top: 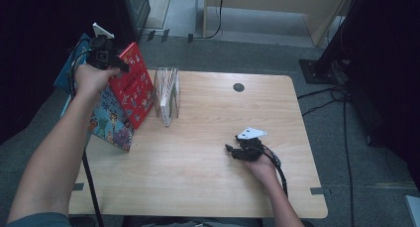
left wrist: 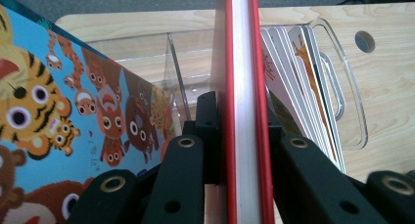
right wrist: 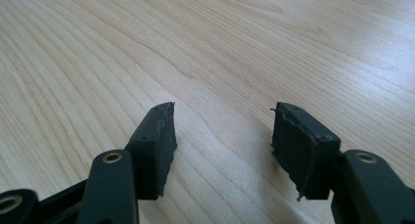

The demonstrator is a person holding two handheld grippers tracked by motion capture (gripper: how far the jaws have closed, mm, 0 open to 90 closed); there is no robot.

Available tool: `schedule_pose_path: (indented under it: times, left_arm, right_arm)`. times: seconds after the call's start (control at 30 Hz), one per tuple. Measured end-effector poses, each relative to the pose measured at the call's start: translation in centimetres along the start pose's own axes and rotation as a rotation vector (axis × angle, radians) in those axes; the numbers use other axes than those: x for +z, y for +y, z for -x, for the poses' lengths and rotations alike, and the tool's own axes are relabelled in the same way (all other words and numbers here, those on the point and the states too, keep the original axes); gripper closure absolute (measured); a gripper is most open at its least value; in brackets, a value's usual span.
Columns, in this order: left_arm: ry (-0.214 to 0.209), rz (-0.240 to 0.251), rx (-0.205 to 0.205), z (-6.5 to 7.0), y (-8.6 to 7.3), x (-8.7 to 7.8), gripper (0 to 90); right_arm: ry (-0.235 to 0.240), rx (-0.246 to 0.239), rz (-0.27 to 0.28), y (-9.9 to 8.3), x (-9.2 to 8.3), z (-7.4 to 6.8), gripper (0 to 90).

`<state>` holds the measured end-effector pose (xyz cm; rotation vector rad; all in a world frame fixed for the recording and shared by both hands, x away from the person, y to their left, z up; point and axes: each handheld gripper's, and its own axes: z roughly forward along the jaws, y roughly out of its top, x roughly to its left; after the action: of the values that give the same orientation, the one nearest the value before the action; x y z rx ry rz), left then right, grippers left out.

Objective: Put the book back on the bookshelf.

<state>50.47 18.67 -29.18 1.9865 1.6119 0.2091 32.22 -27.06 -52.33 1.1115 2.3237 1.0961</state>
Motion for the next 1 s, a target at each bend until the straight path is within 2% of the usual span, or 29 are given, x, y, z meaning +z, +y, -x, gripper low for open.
schedule_pose_path:
  times: [0.1, 0.2, 0.37, 0.43, 0.53, 0.6, 0.7, 0.8, 0.9, 1.0]
  left_arm:
    - [0.002, 0.017, 0.000, -0.1, 0.1, -0.3, 79.3]
    - [-0.007, 0.039, -0.016, -0.2, 0.3, -0.4, 79.2]
    - [-0.019, 0.036, -0.031, -0.2, 0.0, 0.9, 79.2]
    - [-0.020, 0.059, -0.034, -0.2, -0.1, 1.0, 79.0]
    - [-0.006, 0.047, -0.022, -0.2, -0.2, 1.1, 78.6]
    - [-0.002, 0.020, -0.010, -0.3, -0.2, 1.1, 77.3]
    - [0.019, 0.012, 0.016, -0.2, -0.1, 0.7, 70.5]
    - [0.017, -0.020, 0.018, -0.3, 0.0, 0.5, 64.3]
    - [0.030, 0.001, 0.026, -0.5, 0.1, -0.1, 60.3]
    - [0.036, -0.017, 0.019, -0.7, 0.3, -0.5, 51.2]
  right_arm:
    - [-0.003, -0.002, 0.000, -0.1, -0.2, 0.0, 41.4]
    - [-0.006, 0.000, 0.003, -0.2, -0.3, -0.1, 41.4]
    - [-0.006, 0.004, 0.001, -0.3, -0.3, -0.1, 41.4]
    - [-0.006, 0.004, 0.000, -0.3, -0.3, -0.1, 41.4]
    - [-0.003, 0.003, 0.000, -0.3, -0.3, -0.1, 41.4]
    - [-0.003, 0.002, 0.000, -0.3, -0.3, -0.1, 41.4]
    - [-0.002, 0.002, 0.000, -0.3, -0.3, 0.0, 41.4]
    - [-0.002, 0.002, 0.000, -0.3, -0.3, 0.0, 41.4]
    - [-0.002, 0.000, 0.001, -0.3, -0.3, 0.0, 41.4]
    - [-0.002, -0.001, 0.002, -0.3, -0.3, 0.0, 41.4]
